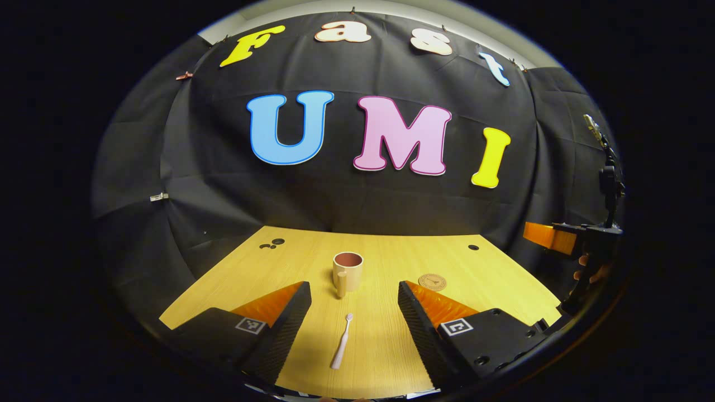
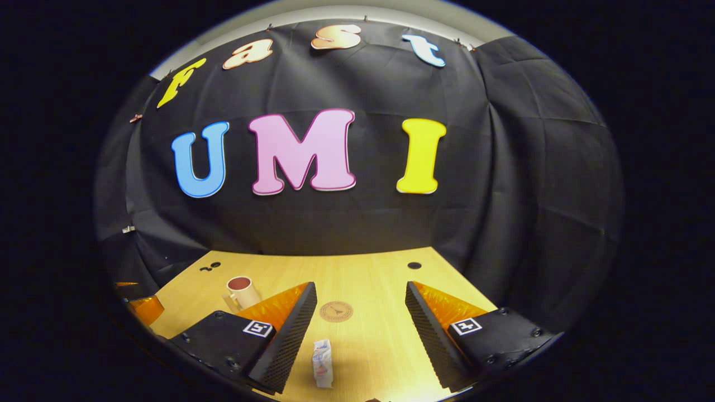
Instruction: Put the toothbrush and toothpaste on the desktop into the cup, then pick up the cup and place it on the coaster on the desktop.
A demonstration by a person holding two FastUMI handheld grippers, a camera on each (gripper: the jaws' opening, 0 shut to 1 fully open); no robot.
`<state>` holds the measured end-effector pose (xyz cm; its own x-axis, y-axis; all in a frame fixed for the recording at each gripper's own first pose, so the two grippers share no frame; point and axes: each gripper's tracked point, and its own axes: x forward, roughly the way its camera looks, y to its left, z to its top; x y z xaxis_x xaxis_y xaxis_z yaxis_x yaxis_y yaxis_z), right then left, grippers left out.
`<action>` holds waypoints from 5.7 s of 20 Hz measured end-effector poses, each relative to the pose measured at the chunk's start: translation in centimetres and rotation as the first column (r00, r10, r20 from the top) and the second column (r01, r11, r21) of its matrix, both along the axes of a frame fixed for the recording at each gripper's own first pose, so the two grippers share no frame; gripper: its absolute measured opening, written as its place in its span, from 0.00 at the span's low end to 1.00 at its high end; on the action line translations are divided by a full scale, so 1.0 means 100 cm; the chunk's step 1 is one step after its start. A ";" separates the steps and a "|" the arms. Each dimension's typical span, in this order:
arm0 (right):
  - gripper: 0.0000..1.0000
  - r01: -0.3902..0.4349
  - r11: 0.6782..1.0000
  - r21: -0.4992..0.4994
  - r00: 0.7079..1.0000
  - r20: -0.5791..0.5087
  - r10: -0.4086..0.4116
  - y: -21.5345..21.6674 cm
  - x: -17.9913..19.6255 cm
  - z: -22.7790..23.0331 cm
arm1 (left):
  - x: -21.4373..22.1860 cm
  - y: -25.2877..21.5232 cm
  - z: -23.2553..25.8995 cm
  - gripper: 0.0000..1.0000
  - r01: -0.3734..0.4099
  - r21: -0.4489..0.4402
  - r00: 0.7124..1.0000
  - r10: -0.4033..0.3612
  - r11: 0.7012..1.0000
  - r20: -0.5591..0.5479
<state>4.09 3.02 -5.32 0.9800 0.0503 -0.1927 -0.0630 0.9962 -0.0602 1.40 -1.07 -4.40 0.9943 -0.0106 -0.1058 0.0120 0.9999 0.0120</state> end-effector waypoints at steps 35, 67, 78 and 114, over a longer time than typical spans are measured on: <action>0.93 -0.339 0.935 -0.109 0.681 -0.714 0.163 0.053 0.012 -0.297 | -0.020 0.022 -0.087 0.98 -0.256 -0.006 0.943 0.248 0.967 -0.224; 0.32 -0.281 0.948 0.149 0.673 -0.674 0.306 0.035 0.019 -0.237 | 0.046 0.028 -0.193 0.98 -0.142 0.055 0.827 0.149 0.988 -0.543; 0.33 -0.247 0.939 0.240 0.722 -0.600 0.343 0.034 0.021 -0.207 | 0.080 0.048 -0.237 0.88 -0.117 0.033 0.707 0.106 0.993 -0.699; 0.32 -0.538 0.787 0.301 0.750 -0.256 0.610 0.230 0.127 -0.072 | 0.033 0.026 -0.181 0.06 -0.091 -0.193 0.813 -0.039 0.977 -0.581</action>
<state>16.75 26.03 -12.49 0.6335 0.6548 -0.4123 -0.6064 0.7511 0.2610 4.67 1.55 -22.50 0.7485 -0.0717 -0.6593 -0.0743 0.9788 -0.1908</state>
